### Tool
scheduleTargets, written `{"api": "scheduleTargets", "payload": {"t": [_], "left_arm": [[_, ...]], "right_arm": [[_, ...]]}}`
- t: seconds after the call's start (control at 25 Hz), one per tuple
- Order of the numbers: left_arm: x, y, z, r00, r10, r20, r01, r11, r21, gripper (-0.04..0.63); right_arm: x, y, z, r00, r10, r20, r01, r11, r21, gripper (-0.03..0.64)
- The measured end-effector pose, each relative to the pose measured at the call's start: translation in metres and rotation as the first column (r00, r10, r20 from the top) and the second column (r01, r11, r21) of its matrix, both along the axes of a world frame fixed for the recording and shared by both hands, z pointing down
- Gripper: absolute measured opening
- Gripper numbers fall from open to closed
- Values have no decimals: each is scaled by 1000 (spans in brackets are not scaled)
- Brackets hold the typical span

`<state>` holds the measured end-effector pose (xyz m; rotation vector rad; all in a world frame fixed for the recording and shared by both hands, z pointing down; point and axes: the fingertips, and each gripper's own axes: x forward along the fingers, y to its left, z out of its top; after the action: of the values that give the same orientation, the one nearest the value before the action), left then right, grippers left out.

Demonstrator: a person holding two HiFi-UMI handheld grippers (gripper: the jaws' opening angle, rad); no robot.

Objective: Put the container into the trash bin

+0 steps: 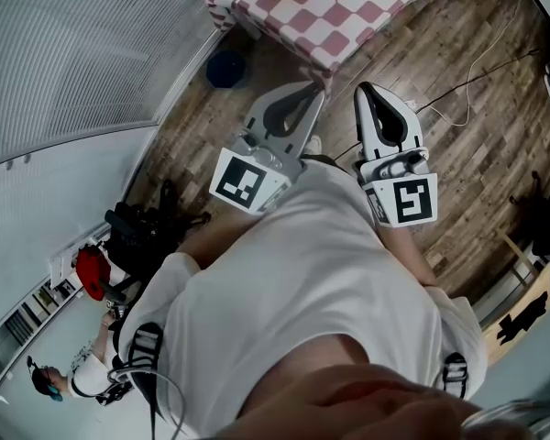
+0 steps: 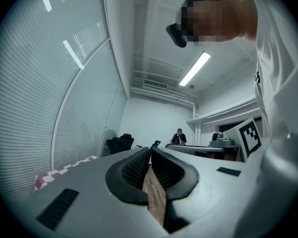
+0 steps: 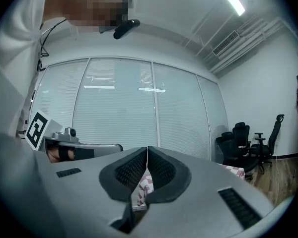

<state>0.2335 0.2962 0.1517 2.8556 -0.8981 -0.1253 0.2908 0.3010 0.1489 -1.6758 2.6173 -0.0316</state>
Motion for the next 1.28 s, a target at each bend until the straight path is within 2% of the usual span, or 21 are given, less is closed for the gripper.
{"api": "scheduleTargets", "payload": {"t": [0.36, 0.68, 1.28], "left_arm": [[9, -15, -2, 1000, -18, 4, 18, 1000, 10, 43], [5, -45, -2, 1000, -6, 4, 6, 1000, 14, 43], [-23, -164, 1, 1000, -16, 3, 16, 1000, 0, 43]], "right_arm": [[6, -12, -2, 999, -31, 9, 31, 999, 15, 31], [-1, -44, -3, 999, -38, 1, 38, 999, 24, 31], [-25, -162, 0, 1000, -23, -6, 23, 1000, 3, 31]]}}
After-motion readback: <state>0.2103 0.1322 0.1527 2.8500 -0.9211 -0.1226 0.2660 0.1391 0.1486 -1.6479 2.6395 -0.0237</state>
